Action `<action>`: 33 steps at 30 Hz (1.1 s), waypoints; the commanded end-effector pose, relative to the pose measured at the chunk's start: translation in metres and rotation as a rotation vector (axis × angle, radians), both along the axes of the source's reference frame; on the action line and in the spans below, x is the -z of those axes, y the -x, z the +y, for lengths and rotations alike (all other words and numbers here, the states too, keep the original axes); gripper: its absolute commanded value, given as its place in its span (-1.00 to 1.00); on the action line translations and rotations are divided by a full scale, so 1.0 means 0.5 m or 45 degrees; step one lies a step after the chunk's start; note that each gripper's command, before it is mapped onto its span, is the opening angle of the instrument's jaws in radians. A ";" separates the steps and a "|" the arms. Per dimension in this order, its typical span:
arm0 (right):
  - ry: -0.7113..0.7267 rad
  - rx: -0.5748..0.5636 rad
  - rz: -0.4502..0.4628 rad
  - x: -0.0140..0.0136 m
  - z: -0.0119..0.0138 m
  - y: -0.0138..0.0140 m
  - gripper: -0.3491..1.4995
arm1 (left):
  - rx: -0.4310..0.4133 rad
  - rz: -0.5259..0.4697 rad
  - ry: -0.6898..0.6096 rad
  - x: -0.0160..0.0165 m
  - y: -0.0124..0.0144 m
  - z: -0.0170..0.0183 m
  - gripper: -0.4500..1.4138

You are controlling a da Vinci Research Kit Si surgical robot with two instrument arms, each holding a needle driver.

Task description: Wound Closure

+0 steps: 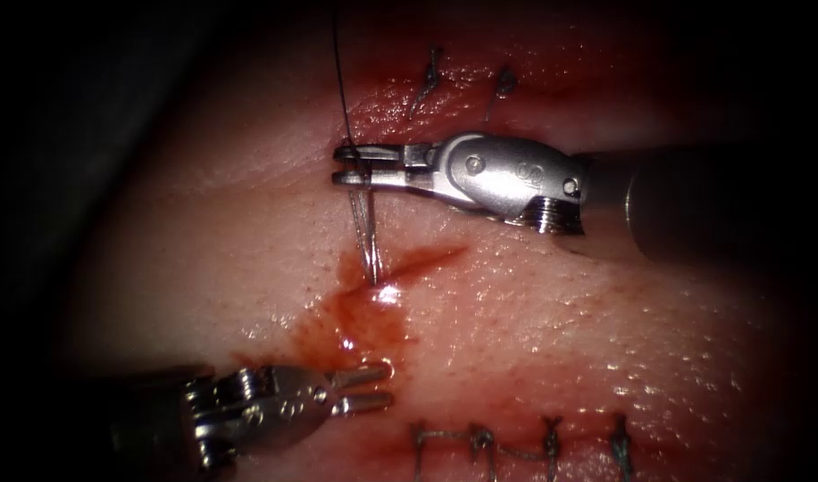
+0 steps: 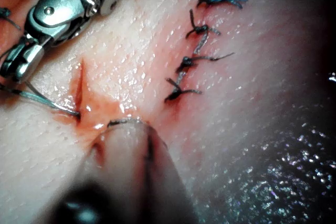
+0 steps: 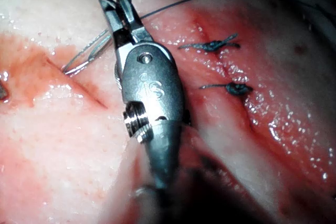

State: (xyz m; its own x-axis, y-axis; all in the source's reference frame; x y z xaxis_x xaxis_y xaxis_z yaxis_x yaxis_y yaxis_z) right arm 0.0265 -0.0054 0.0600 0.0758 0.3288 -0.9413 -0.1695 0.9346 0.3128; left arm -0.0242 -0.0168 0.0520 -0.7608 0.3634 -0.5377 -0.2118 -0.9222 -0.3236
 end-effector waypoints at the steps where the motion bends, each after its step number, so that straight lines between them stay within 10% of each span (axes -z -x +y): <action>1: -0.019 0.005 -0.003 -0.0011 -0.0006 -0.0017 -1.00 | 0.000 -0.001 0.000 -0.0011 0.0011 -0.0005 -0.30; 33: -0.468 0.034 0.052 -0.0037 -0.0004 -0.0018 -1.00 | -0.004 0.007 0.005 -0.0023 0.0013 -0.0014 -0.31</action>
